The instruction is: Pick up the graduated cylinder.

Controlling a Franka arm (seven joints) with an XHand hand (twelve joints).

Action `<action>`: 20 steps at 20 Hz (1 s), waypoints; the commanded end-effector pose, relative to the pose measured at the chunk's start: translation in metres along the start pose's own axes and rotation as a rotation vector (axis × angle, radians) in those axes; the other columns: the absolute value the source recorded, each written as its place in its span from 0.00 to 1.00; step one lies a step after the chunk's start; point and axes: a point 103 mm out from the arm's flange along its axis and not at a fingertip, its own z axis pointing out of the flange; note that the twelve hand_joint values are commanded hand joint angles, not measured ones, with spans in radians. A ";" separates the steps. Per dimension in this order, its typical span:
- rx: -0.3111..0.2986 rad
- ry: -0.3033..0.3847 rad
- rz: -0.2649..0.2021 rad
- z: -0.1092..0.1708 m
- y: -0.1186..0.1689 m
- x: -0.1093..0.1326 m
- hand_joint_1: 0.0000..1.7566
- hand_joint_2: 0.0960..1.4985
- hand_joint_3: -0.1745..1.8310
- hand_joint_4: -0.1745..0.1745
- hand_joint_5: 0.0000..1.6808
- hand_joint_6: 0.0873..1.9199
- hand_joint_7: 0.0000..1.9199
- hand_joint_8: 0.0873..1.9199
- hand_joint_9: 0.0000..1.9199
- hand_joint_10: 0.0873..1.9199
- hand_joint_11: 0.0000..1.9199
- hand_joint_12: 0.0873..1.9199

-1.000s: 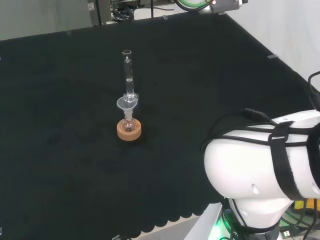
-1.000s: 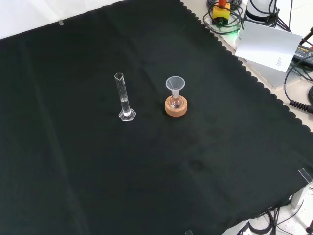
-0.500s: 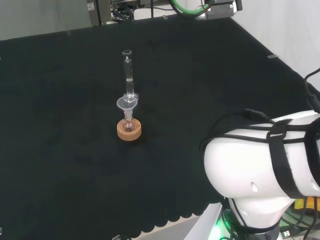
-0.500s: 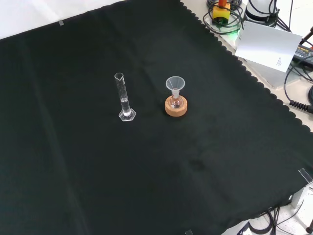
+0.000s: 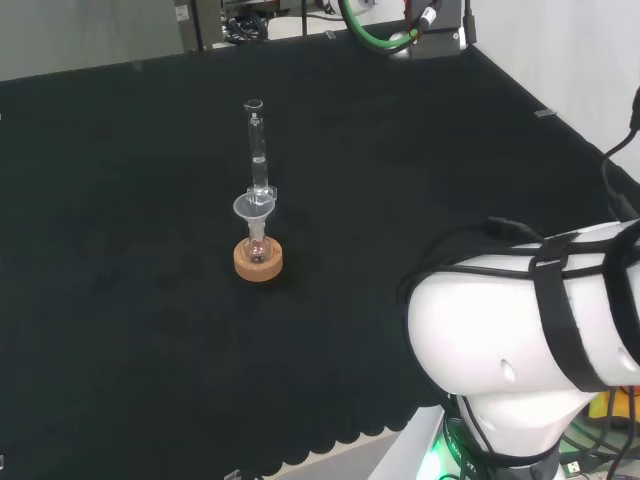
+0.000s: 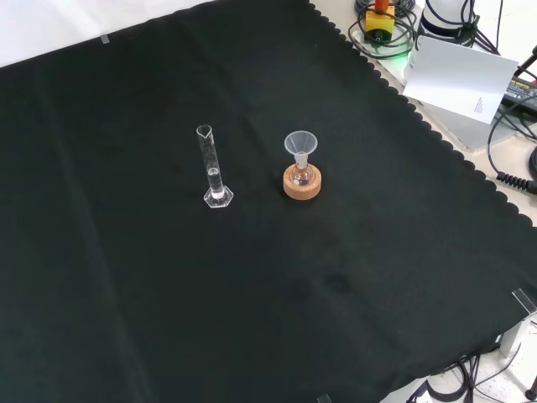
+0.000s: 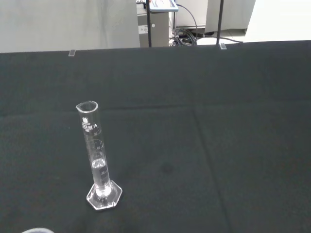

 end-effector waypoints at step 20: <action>0.099 0.121 -0.117 0.181 0.132 0.014 0.28 0.70 0.22 0.34 0.23 0.00 0.08 0.30 0.17 0.32 0.07 0.70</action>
